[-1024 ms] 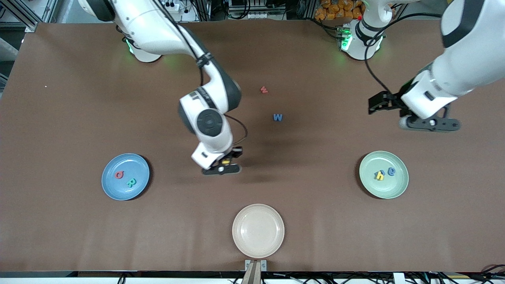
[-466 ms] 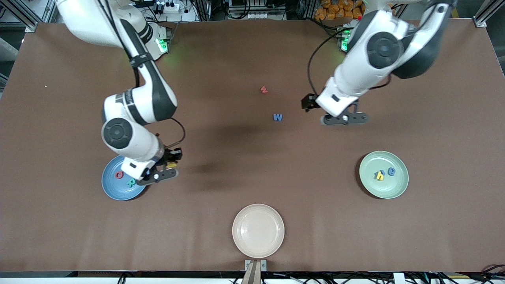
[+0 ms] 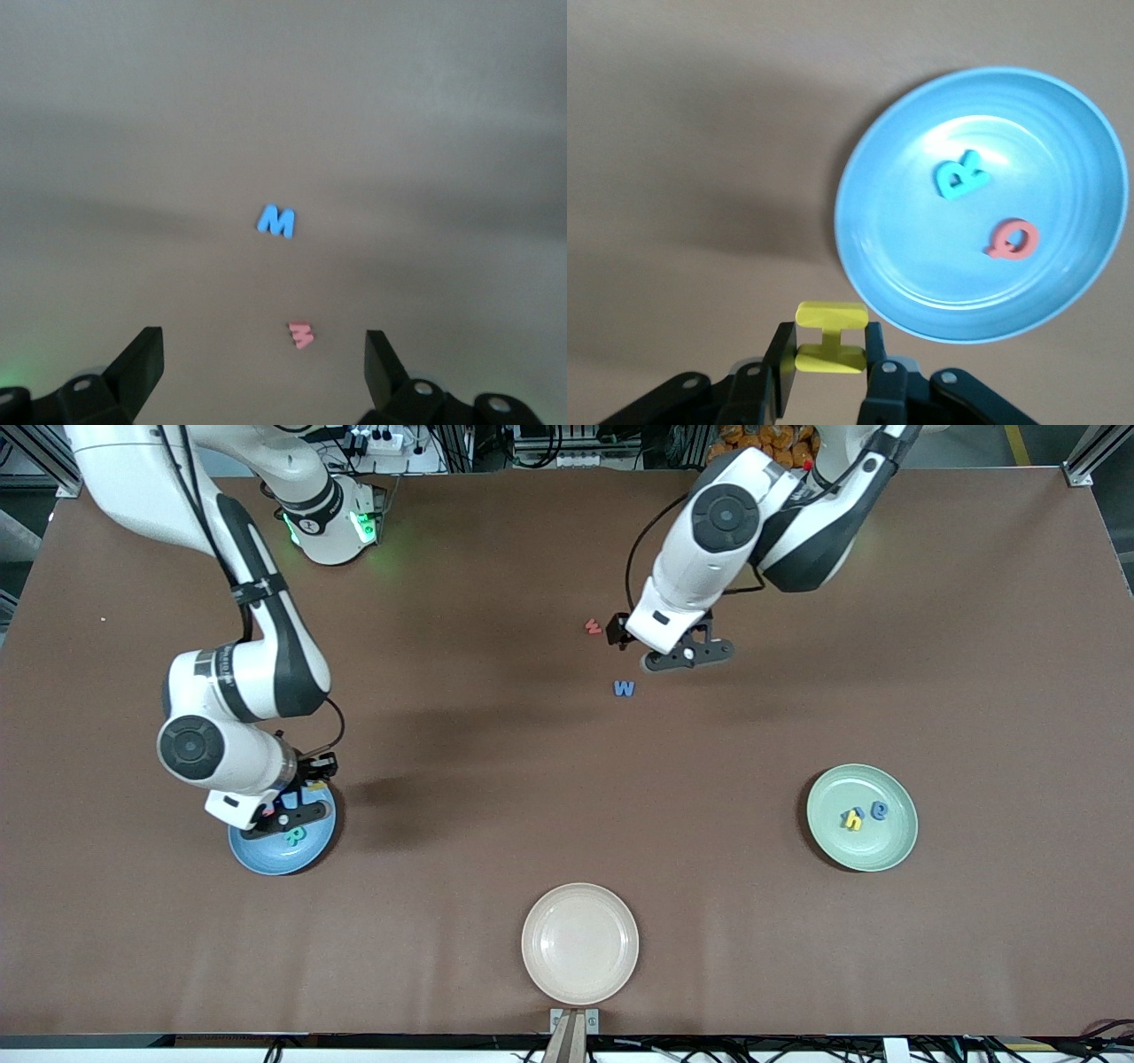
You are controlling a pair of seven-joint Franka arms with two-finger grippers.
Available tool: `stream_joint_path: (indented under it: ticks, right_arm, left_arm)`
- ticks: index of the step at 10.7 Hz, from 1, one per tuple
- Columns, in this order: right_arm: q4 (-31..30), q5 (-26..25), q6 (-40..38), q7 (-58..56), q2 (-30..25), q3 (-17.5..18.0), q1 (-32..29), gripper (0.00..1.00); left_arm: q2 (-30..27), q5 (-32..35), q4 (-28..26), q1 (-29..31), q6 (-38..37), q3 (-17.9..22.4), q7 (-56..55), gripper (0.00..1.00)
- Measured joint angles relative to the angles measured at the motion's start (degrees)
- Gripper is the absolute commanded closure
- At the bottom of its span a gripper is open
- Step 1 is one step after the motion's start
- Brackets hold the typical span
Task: Sort uppercase to blue plate, lowercase to green plate
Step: 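Carry the H to the blue plate while the left gripper reaches the w, then release the H on the blue plate while the left gripper grasps the w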
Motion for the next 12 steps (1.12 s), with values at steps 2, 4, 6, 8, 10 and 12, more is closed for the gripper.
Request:
stream_joint_path:
  ticks: [2,4,6,8,10,12]
  right_arm:
    - [-0.8,-0.1,0.0,-0.1,0.0,0.0,-0.5,1.0]
    - [-1.3,-0.3,0.1,-0.1,0.0,0.0,-1.3,1.0]
    - [-1.9,-1.5,1.6,-0.1,0.2,0.0,-2.6,1.0]
    - [-2.5,-2.2,4.5,-0.7,1.7,0.1,-3.9,1.0]
    - [-2.6,-2.3,7.3,-1.8,3.7,0.1,-5.0,0.89]
    - [-2.6,-2.3,8.3,-1.8,4.5,0.1,-5.3,0.0]
  left_arm:
    - [1.5,0.0,-2.6,-2.9,3.6,-0.1,-2.3,0.0]
    - [5.1,1.9,-4.7,-5.3,8.7,0.0,-6.3,0.0]
    - [10.0,8.9,-5.0,-8.8,11.7,-0.1,-16.2,0.0]
    - [14.4,11.2,-5.0,-12.1,14.4,-0.1,-21.8,0.0]
    - [17.7,14.1,-5.0,-14.2,16.6,-0.1,-25.6,0.0]
    - [20.0,19.4,-5.0,-14.7,17.9,0.0,-30.1,0.01]
